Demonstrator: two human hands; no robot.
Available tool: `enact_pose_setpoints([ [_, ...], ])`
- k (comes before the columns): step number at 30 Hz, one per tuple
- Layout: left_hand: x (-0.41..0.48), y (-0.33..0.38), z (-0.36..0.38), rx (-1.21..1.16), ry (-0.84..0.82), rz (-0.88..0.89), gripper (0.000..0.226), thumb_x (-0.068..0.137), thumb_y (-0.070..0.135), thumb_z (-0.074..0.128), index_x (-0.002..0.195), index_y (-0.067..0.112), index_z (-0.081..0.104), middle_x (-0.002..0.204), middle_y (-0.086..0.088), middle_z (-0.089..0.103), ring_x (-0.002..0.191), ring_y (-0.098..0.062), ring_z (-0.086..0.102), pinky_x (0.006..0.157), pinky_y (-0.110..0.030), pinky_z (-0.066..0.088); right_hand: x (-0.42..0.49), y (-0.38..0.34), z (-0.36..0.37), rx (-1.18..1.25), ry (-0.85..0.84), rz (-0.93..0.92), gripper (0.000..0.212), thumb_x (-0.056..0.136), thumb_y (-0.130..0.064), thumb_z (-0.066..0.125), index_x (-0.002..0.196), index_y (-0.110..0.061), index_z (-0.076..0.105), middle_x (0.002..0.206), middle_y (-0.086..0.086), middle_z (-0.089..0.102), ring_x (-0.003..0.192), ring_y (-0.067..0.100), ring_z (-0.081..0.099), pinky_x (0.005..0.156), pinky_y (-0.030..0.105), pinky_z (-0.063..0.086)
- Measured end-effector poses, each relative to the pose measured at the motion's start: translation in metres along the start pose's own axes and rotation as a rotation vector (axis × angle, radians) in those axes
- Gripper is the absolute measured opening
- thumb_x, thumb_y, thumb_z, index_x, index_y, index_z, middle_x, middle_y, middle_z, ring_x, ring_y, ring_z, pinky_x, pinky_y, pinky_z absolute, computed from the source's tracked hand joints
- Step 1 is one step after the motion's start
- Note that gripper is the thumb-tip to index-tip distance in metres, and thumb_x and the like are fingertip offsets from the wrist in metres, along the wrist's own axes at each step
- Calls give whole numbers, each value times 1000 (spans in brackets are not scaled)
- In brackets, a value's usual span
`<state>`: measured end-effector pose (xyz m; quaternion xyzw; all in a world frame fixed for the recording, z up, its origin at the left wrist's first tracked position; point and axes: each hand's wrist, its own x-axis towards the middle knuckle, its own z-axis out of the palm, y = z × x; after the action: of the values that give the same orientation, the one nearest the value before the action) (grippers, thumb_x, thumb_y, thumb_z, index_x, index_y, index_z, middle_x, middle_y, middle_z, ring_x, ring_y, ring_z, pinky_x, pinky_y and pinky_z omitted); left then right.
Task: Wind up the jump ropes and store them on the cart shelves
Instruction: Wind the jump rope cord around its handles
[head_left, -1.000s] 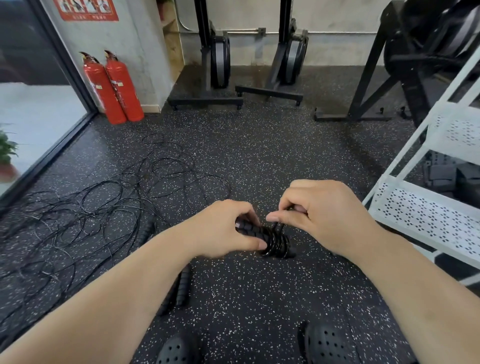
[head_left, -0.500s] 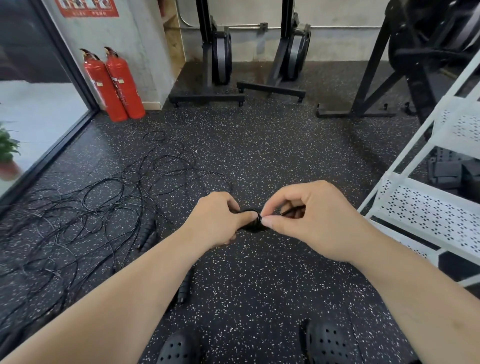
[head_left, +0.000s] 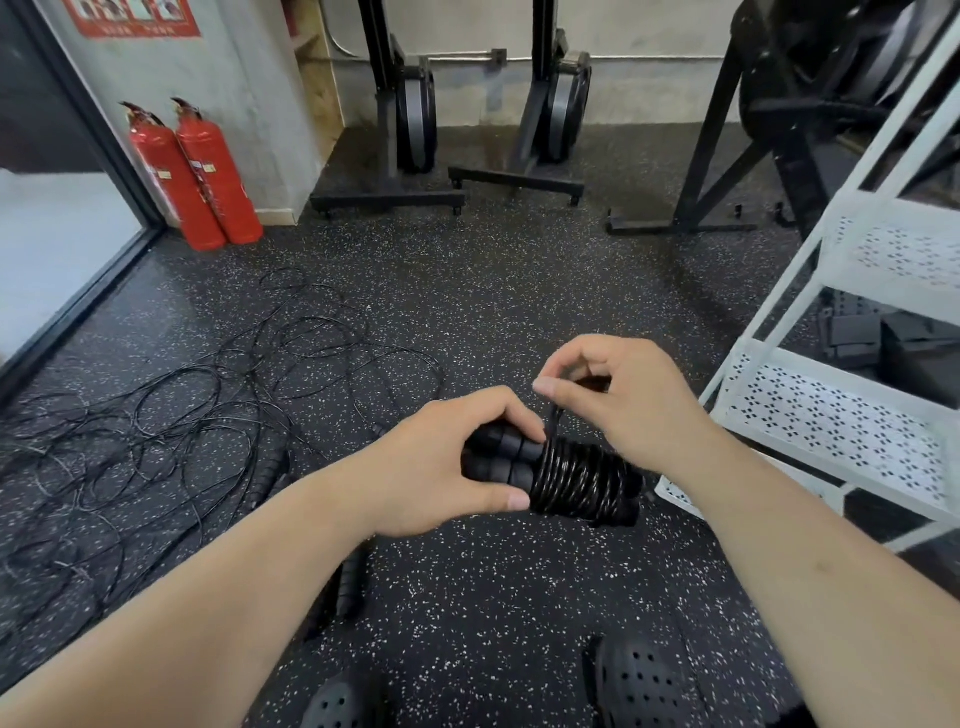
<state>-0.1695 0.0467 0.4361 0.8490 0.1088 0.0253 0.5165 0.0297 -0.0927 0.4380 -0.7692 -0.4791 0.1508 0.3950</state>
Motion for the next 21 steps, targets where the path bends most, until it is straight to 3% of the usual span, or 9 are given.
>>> enact_pose_setpoints([
  [6,-6,0,4,-73,117,84,53,87,-2,85,122,28,60,131,12,63,123,-11,66,99,-25,56,-1,-3,2,276,-108,183,6,100,-35,73,100,-29,74,83,5,78,71,14,67,82,43,55],
  [9,-5,-6,7,107,271,114,62,87,12,87,130,43,54,134,18,52,128,-9,58,104,-29,49,0,-9,3,317,19,170,5,100,-30,74,104,-29,72,79,1,76,70,10,72,77,35,54],
  [12,-2,-9,9,101,408,95,74,88,8,86,142,46,51,138,20,44,129,-2,55,110,-24,47,0,-17,9,268,221,89,9,99,-30,75,105,-34,69,79,-4,76,71,8,74,80,36,54],
  [14,1,-6,12,98,495,50,80,90,10,84,146,57,50,136,21,39,119,-6,60,106,-24,51,0,-23,13,224,348,38,9,99,-31,74,104,-35,68,81,-7,75,75,6,73,81,35,51],
  [17,9,1,20,9,572,-11,81,98,4,72,147,64,46,124,13,40,95,-13,66,91,-28,60,-2,-33,20,177,475,-10,11,99,-33,74,105,-36,66,81,-10,72,81,7,69,79,29,48],
  [21,20,5,29,-267,635,-59,68,105,7,51,140,65,51,130,3,48,108,-22,69,99,-46,60,-8,-43,34,88,541,-46,11,100,-36,72,107,-37,62,84,-17,72,85,2,68,83,30,51],
])
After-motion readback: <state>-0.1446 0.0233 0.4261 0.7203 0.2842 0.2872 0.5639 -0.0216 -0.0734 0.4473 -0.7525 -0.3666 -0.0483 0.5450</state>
